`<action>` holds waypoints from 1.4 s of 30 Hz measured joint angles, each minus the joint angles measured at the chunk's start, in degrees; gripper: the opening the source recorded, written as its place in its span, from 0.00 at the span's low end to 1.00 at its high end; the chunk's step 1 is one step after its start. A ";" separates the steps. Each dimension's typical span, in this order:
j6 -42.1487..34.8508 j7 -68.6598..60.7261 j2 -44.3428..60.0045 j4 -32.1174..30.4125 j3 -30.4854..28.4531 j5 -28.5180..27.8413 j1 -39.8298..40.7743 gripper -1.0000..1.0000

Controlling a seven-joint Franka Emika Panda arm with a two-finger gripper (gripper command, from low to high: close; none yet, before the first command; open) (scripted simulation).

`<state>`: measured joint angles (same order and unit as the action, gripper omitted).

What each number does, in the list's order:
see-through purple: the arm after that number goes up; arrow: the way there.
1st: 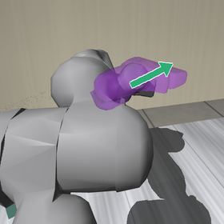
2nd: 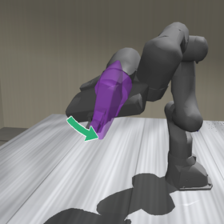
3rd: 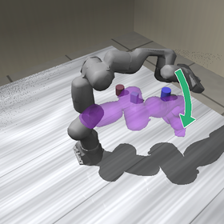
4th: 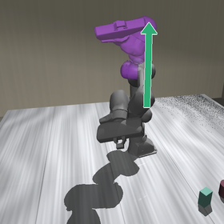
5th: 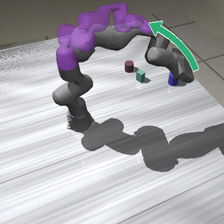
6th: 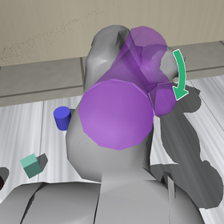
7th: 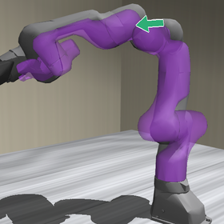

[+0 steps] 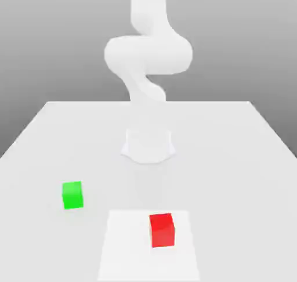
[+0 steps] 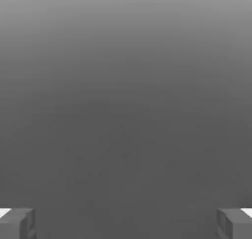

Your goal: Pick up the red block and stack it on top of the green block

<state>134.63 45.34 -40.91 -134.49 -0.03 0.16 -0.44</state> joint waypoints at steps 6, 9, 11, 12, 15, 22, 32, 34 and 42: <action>7.52 -1.24 13.12 -7.02 0.02 0.34 -1.16 0.50; 11.10 -1.87 19.37 -10.37 0.29 0.55 -1.49 0.50; 13.49 -2.24 23.52 -12.62 0.44 0.63 -1.75 0.50; 14.69 -2.41 25.60 -13.74 0.52 0.65 -1.87 0.50; 18.25 -2.82 31.83 -17.09 0.77 0.57 -2.21 0.50; 27.76 -2.86 46.36 -22.16 1.03 -0.50 -2.75 0.50; 35.73 -2.35 55.78 -21.00 0.62 -1.17 -3.04 0.00; 35.55 -2.33 55.57 -21.03 0.68 -1.21 -2.97 0.00; 24.11 0.16 40.90 -24.18 -1.14 -1.93 2.10 0.00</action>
<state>158.74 45.50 -0.01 -158.67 -1.17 -1.77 1.66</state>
